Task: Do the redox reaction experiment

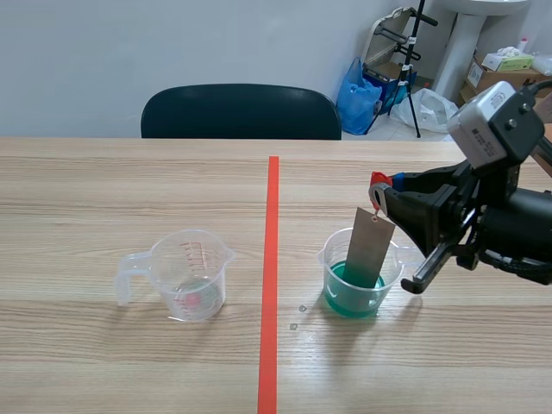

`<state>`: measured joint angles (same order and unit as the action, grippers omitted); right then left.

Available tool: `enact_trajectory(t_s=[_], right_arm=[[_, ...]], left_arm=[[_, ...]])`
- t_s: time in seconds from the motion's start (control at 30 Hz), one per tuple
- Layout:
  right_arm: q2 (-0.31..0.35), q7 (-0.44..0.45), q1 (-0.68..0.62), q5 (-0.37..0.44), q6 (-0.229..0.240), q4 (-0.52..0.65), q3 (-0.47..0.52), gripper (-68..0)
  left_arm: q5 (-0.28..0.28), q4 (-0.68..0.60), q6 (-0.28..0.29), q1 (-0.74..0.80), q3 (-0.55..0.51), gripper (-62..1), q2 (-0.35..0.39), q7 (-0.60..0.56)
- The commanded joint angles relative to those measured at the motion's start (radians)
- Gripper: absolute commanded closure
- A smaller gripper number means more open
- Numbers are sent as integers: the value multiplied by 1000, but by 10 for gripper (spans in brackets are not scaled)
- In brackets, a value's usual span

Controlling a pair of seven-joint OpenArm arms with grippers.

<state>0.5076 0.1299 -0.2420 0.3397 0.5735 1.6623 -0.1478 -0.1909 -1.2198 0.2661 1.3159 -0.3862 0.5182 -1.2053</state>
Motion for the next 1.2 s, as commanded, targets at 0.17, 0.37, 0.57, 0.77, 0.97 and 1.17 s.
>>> enact_trajectory(t_s=[0.17, 0.37, 0.57, 0.77, 0.97, 1.17], right_arm=[[13, 3, 12, 3, 0, 8, 4, -6], [13, 3, 12, 3, 0, 8, 4, -6], [13, 3, 12, 3, 0, 8, 4, -6], [13, 3, 12, 3, 0, 8, 4, -6], [13, 3, 12, 4, 0, 13, 5, -6], [14, -19, 10, 5, 0, 39, 10, -7]], left_arm=[[-6, -11, 6, 1, 0, -623, -2, -18], [-6, -11, 6, 1, 0, -623, -2, -18], [-6, -11, 6, 1, 0, -623, -2, -18], [-6, -11, 6, 1, 0, -623, -2, -18], [-6, -11, 6, 1, 0, -623, -2, -18], [-6, -11, 6, 1, 0, -623, -2, -18]])
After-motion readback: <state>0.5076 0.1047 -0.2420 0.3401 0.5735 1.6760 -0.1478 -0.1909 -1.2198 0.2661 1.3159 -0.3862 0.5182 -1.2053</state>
